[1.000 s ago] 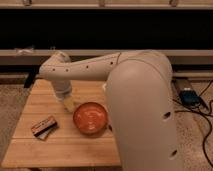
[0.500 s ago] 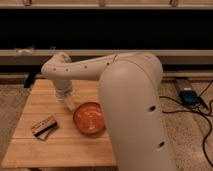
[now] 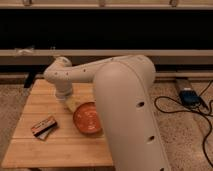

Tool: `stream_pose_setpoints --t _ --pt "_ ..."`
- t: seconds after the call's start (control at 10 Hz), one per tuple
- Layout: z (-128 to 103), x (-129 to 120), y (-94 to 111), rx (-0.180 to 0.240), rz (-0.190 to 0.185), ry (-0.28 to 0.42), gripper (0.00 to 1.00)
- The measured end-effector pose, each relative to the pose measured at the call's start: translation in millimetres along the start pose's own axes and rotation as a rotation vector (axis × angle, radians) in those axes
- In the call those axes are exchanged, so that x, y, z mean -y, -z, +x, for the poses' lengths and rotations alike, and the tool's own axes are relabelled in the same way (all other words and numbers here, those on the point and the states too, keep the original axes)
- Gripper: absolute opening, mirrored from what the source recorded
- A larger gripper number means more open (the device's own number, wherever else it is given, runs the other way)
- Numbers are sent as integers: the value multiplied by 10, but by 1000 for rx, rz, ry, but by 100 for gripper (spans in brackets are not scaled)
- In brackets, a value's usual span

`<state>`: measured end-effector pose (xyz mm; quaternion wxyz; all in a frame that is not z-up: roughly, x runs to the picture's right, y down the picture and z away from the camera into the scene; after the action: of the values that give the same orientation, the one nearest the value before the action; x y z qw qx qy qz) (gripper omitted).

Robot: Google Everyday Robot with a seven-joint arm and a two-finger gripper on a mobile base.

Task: Pick up the ceramic cup

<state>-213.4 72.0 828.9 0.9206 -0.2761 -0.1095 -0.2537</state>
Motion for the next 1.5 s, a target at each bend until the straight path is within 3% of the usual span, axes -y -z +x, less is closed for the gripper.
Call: stream_pose_setpoints --t 0.2,0.5,0.9,1.2,1.5 --pt "-1 12 -121 -5 -11 3 73" --pt "-4 24 -162 -15 1 3 43" --pt "-20 1 -27 -21 61 -5 3" --pt "-65 -5 158 -22 117 4 0" --pt "-163 30 509 -24 174 47 0"
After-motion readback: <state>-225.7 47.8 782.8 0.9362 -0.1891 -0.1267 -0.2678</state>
